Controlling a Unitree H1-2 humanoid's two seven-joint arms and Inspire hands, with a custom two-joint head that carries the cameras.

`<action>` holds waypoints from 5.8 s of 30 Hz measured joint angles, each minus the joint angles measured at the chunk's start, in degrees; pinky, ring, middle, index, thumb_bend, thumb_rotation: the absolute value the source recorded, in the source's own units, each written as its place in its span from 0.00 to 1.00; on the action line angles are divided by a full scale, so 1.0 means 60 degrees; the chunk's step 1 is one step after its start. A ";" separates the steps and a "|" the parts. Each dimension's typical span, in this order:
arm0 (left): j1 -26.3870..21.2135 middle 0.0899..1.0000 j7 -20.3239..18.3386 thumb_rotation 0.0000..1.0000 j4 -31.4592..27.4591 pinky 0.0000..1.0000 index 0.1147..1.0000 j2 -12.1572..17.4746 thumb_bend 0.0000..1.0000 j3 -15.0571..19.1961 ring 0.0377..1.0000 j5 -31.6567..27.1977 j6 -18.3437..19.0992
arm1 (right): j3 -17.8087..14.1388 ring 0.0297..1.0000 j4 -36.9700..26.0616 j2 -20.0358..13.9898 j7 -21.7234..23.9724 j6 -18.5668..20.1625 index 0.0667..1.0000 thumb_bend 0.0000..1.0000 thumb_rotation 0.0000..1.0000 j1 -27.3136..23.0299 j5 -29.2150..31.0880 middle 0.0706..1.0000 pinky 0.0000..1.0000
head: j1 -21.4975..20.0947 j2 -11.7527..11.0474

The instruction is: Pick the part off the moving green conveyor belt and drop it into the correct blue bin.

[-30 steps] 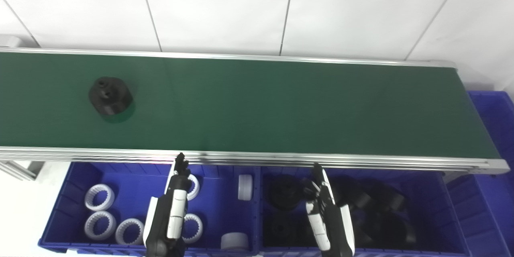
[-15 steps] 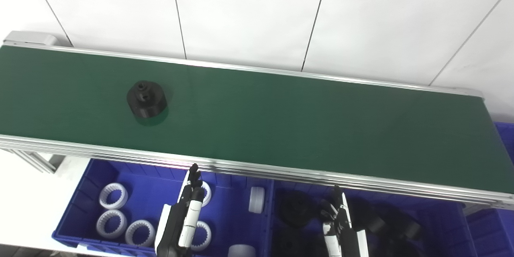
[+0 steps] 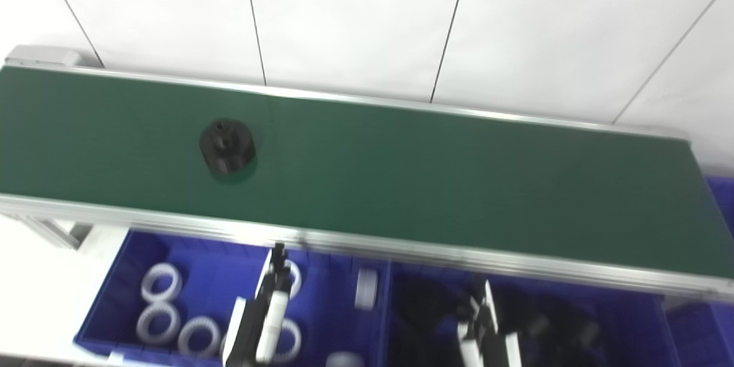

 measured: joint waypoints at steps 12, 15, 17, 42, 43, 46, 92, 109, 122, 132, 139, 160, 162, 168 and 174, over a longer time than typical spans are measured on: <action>-0.0096 1.00 0.0002 0.98 0.0333 1.00 1.00 0.0029 0.58 0.0004 0.98 0.0026 -0.0126 | 0.0227 0.90 0.0321 -0.0266 -0.0355 -0.0006 1.00 0.73 1.00 -0.0194 0.0157 0.98 0.86 | 0.0073 -0.0205; -0.0099 1.00 0.0005 0.98 0.0343 1.00 1.00 0.0029 0.59 0.0005 0.98 0.0049 -0.0127 | 0.0254 0.90 0.0335 -0.0299 -0.0395 -0.0007 1.00 0.73 1.00 -0.0228 0.0197 0.98 0.86 | 0.0103 -0.0191; -0.0102 1.00 0.0005 0.98 0.0351 1.00 1.00 0.0028 0.58 0.0005 0.98 0.0048 -0.0127 | 0.0260 0.90 0.0335 -0.0309 -0.0434 -0.0007 1.00 0.72 1.00 -0.0238 0.0213 0.98 0.86 | 0.0117 -0.0161; -0.0528 1.00 -0.0015 0.99 0.0426 1.00 1.00 0.0042 0.58 0.0049 0.98 0.0117 0.0027 | -0.0086 0.88 -0.3512 -0.0881 0.0708 0.1498 0.94 1.00 0.35 -0.2376 -0.4412 0.98 0.68 | -0.0674 0.0820; -0.0530 1.00 -0.0015 0.99 0.0426 1.00 1.00 0.0041 0.58 0.0051 0.98 0.0117 0.0091 | -0.0064 0.89 -0.3762 -0.0876 0.1019 0.1797 0.94 1.00 0.33 -0.2606 -0.4498 0.97 0.69 | -0.0717 0.0864; -0.0542 1.00 -0.0032 0.99 0.0428 1.00 1.00 0.0042 0.60 0.0051 0.99 0.0066 0.0188 | 0.0009 0.87 -0.4235 -0.0889 0.1997 0.2633 0.91 1.00 0.29 -0.3476 -0.5156 0.96 0.65 | -0.0733 0.0864; -0.0591 0.98 0.0022 1.00 0.0492 1.00 1.00 0.0037 0.50 -0.0019 0.99 0.0126 -0.0020 | 0.3342 0.72 0.2114 -0.1310 0.6930 0.7256 0.86 1.00 0.16 -1.0685 -0.7978 0.86 0.47 | -0.0161 0.0879; -0.0248 0.98 0.0016 0.98 -0.0077 1.00 1.00 0.0032 0.55 -0.0123 0.99 -0.0015 0.0241 | 0.4338 0.39 0.3186 -0.1613 0.7582 0.7529 0.66 0.54 0.00 -1.1346 -0.8448 0.48 0.23 | -0.0161 0.1084; -0.0235 0.97 -0.0012 0.98 -0.0099 1.00 1.00 0.0040 0.56 -0.0137 0.97 -0.0091 0.0522 | 0.3872 0.33 0.3085 -0.1631 0.5211 0.7580 0.50 0.52 0.01 -1.0541 -0.7545 0.38 0.27 | -0.0190 0.1157; -0.0192 0.96 -0.0020 0.96 -0.0162 0.98 1.00 0.0040 0.56 -0.0137 0.96 -0.0207 0.0605 | 0.3724 0.35 0.3039 -0.1785 0.4506 0.7580 0.48 0.52 0.01 -1.0252 -0.7167 0.41 0.28 | -0.0220 0.1143; -0.0194 0.95 -0.0036 0.96 -0.0162 1.00 1.00 0.0045 0.56 -0.0138 0.95 -0.0210 0.0611 | 0.3544 0.39 0.2226 -0.1728 0.4367 0.7579 0.48 0.52 0.01 -0.9750 -0.6412 0.43 0.33 | -0.0264 0.1084; -0.0258 0.95 -0.0097 0.96 -0.0134 0.98 1.00 0.0075 0.53 -0.0146 0.94 -0.0271 0.0611 | 0.1378 0.31 -0.1660 -0.1218 0.4311 0.7624 0.46 0.52 0.01 -0.8401 -0.4155 0.44 0.26 | -0.0337 0.0967; -0.0259 0.94 -0.0101 0.96 -0.0134 0.98 1.00 0.0076 0.53 -0.0146 0.94 -0.0271 0.0611 | 0.1328 0.31 -0.1802 -0.1125 0.4217 0.7617 0.46 0.52 0.01 -0.8171 -0.3945 0.44 0.25 | -0.0337 0.0967; -0.0266 0.94 -0.0169 0.96 -0.0127 1.00 1.00 0.0080 0.54 -0.0143 0.94 -0.0298 0.0611 | 0.1130 0.29 -0.2070 -0.0849 0.4038 0.7545 0.46 0.53 0.01 -0.7147 -0.2954 0.44 0.24 | -0.0439 0.0937; -0.0304 0.93 -0.0246 0.97 -0.0115 1.00 1.00 0.0099 0.57 -0.0140 0.93 -0.0295 0.0613 | 0.0474 0.26 -0.2424 -0.0567 0.3496 0.6686 0.46 0.52 0.01 -0.5797 -0.1634 0.44 0.21 | -0.0938 0.0967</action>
